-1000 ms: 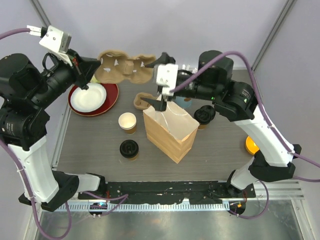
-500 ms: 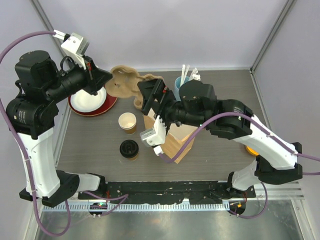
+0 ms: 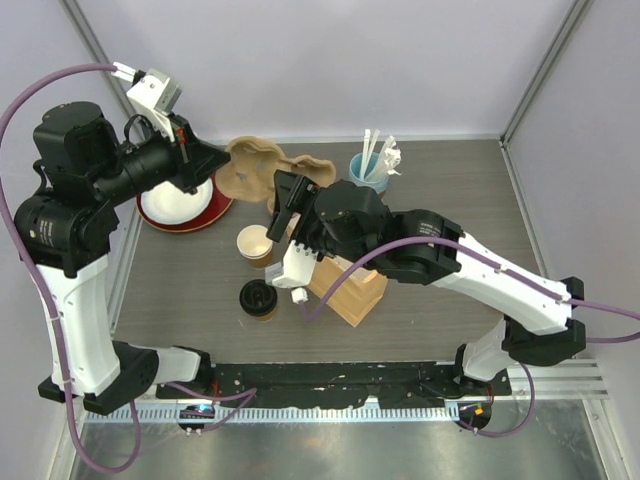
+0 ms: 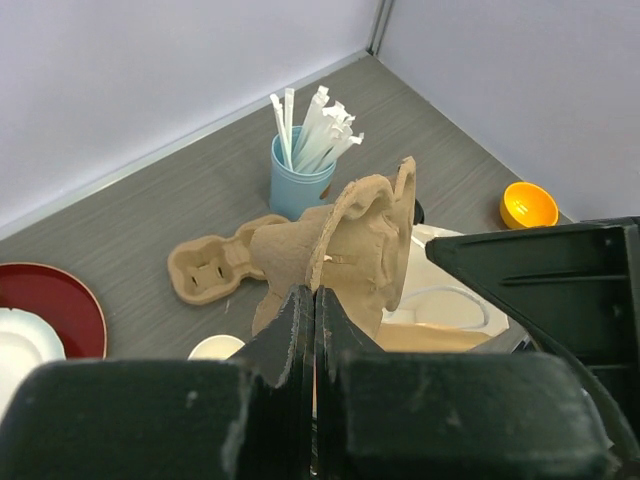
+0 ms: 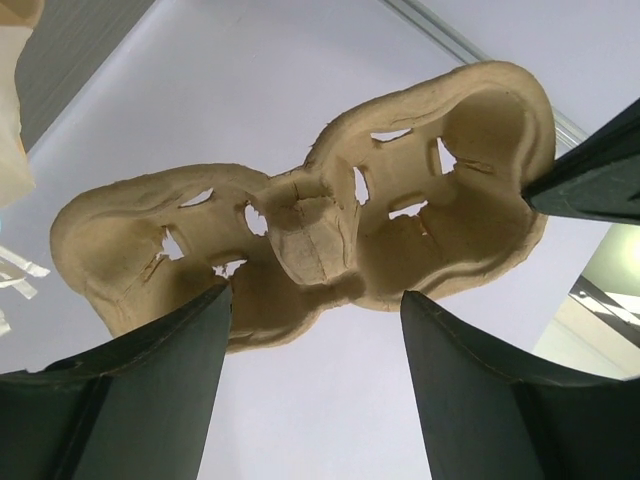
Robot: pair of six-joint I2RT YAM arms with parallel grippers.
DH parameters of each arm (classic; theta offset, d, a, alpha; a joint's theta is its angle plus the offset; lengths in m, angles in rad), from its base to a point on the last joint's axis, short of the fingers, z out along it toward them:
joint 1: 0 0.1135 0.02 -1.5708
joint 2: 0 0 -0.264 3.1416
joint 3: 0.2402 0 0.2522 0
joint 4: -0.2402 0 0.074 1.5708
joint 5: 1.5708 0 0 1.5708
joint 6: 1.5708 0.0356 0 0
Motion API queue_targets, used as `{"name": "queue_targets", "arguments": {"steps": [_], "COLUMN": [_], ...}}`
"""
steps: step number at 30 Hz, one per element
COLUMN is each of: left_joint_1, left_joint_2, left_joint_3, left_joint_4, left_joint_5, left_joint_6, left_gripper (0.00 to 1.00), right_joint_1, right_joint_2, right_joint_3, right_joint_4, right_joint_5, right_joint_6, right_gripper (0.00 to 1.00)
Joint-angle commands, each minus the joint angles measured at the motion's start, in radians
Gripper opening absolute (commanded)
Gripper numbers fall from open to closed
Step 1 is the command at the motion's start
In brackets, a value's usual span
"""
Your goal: Pack the takeout coffee
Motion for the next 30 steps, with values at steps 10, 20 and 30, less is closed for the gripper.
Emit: {"name": "queue_targets", "arguments": {"steps": [10, 20, 30], "left_joint_1": [-0.012, -0.013, -0.013], "left_joint_2": [-0.019, -0.015, -0.002], "left_joint_3": [-0.002, 0.016, 0.001], "left_joint_4": [0.002, 0.008, 0.065], "left_joint_5": [0.095, 0.078, 0.087], "left_joint_6": [-0.007, 0.010, -0.001], "left_gripper": [0.00, 0.00, 0.36], "right_joint_1": [0.007, 0.007, 0.007], "right_joint_2": [0.052, 0.027, -0.029], "right_joint_3": [-0.024, -0.031, 0.015], "right_joint_4": [0.068, 0.066, -0.010], "right_joint_5": [0.108, 0.141, 0.096], "right_joint_6": [-0.067, -0.030, 0.132], "right_gripper": [0.68, 0.36, 0.07]}}
